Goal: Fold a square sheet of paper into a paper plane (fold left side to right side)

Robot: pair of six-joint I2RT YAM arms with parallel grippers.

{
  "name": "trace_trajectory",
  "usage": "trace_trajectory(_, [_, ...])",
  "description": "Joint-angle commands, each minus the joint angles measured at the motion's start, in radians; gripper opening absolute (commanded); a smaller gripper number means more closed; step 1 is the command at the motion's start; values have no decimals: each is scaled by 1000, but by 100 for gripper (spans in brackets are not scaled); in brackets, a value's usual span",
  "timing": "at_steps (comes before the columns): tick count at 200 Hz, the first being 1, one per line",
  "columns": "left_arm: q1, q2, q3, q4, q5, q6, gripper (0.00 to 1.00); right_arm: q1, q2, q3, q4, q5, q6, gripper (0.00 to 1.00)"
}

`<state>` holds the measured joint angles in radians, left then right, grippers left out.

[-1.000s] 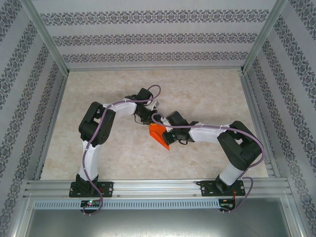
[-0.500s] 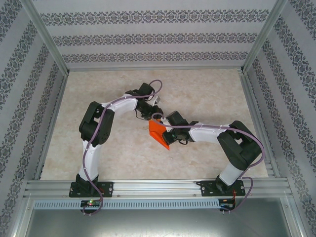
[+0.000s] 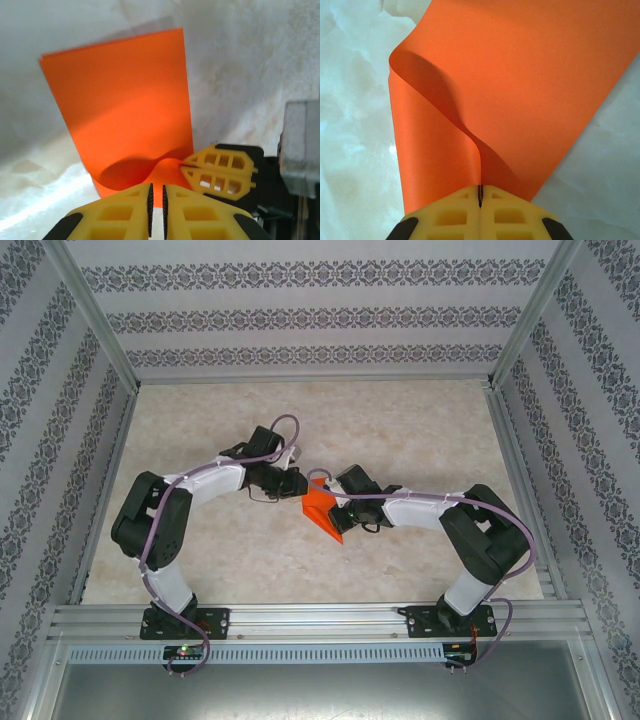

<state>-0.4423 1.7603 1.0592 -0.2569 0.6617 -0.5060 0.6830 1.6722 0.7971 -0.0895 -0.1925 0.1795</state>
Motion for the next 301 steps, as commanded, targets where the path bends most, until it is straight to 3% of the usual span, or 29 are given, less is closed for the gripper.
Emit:
trace_trajectory(1, [-43,-14,-51,165,59,-72,16,4,32,3,-65,-10,-17,0])
trace_trajectory(92, [-128,89,-69,210,12,-113,17,9,35,12,-85,-4,-18,0])
trace_trajectory(281, [-134,111,-156,140,-117,-85,15,-21,27,62,-89,-61,0,0])
trace_trajectory(301, [-135,119,-162,140,-125,-86,15,-49,-9,87,-101,-77,12,12])
